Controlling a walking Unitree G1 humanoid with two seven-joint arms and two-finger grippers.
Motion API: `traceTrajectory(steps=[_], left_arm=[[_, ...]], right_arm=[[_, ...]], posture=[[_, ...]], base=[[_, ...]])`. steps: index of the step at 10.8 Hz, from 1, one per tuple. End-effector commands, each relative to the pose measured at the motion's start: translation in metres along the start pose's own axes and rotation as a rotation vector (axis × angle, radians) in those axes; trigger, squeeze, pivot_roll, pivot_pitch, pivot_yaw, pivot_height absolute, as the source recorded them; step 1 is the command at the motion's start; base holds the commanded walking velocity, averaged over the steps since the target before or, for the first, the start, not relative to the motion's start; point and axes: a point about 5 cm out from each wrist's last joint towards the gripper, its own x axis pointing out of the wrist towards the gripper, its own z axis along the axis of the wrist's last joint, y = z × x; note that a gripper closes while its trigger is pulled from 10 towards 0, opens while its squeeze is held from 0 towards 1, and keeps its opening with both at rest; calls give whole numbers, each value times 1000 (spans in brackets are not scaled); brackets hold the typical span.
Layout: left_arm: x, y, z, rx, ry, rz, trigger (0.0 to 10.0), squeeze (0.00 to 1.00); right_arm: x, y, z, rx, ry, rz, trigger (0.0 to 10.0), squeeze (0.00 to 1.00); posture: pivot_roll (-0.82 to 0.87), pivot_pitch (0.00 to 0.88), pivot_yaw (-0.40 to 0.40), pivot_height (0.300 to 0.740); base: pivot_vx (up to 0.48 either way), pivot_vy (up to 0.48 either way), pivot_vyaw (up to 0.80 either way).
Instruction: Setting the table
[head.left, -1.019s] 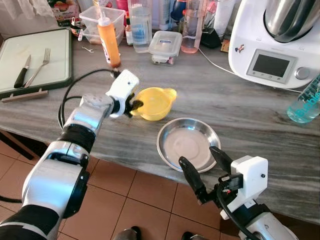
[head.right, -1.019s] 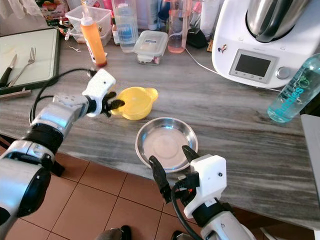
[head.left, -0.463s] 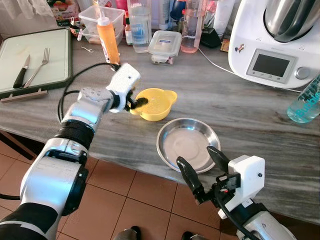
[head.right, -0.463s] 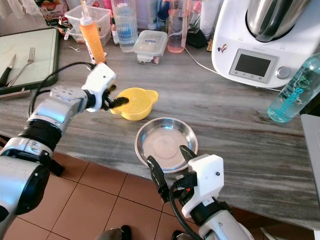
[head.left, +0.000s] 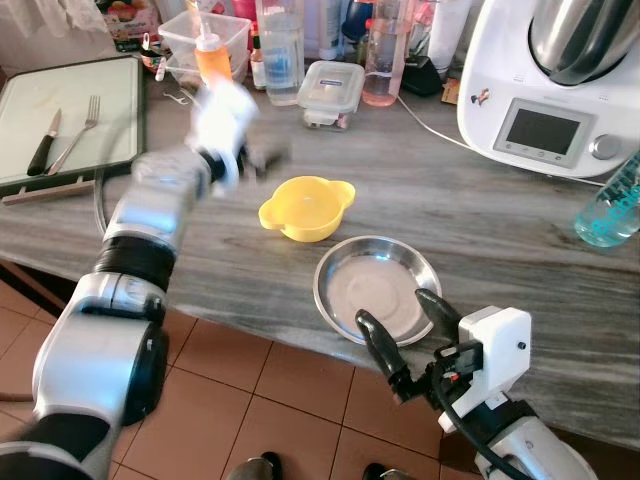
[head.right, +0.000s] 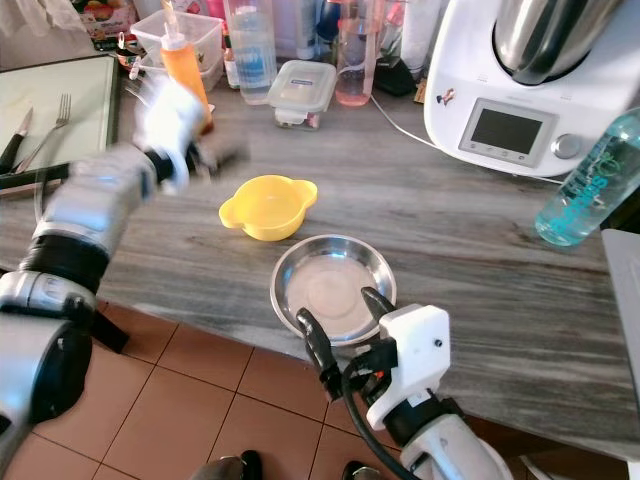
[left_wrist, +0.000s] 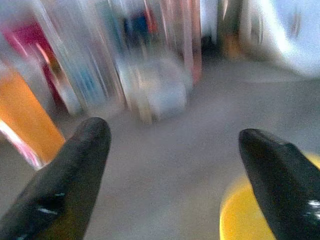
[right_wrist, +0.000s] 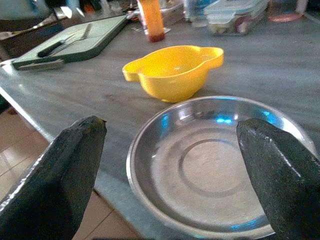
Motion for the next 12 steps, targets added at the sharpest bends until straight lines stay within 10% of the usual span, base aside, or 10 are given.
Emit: traceTrajectory(steps=[1,4,6,9,10,11,12], left_arm=[[-12,2,4,-63,-114,90,10000,1000],[-61,-12,-10,-88,-289,306,10000,1000],[-106,-14,-43,31,-154,504,10000,1000],[-144,-22,-53,152,-86,459,10000,1000],[-159,-32,-70,171,-17,445,10000,337],[-169,-39,-79,186,31,460,10000,0],[-172,-44,-80,207,36,439,10000,0]], right_arm=[[0,-4,1,-5,-7,-21,10000,0],[7,-13,5,-34,-50,-98,10000,0],[14,-31,10,-87,-91,-235,10000,0],[13,-48,11,-118,-104,-333,10000,0],[15,-51,12,-128,-110,-350,10000,0],[15,-54,13,-134,-115,-365,10000,0],[14,-55,13,-133,-114,-368,10000,0]], posture=[[129,144,-15,740],[145,137,-56,740],[151,138,-77,740],[183,144,-96,740],[183,145,-99,740],[181,147,-105,740],[184,148,-106,740]], base=[[0,0,0],[0,0,0],[0,0,0],[0,0,0],[0,0,0],[0,0,-450],[0,0,-569]])
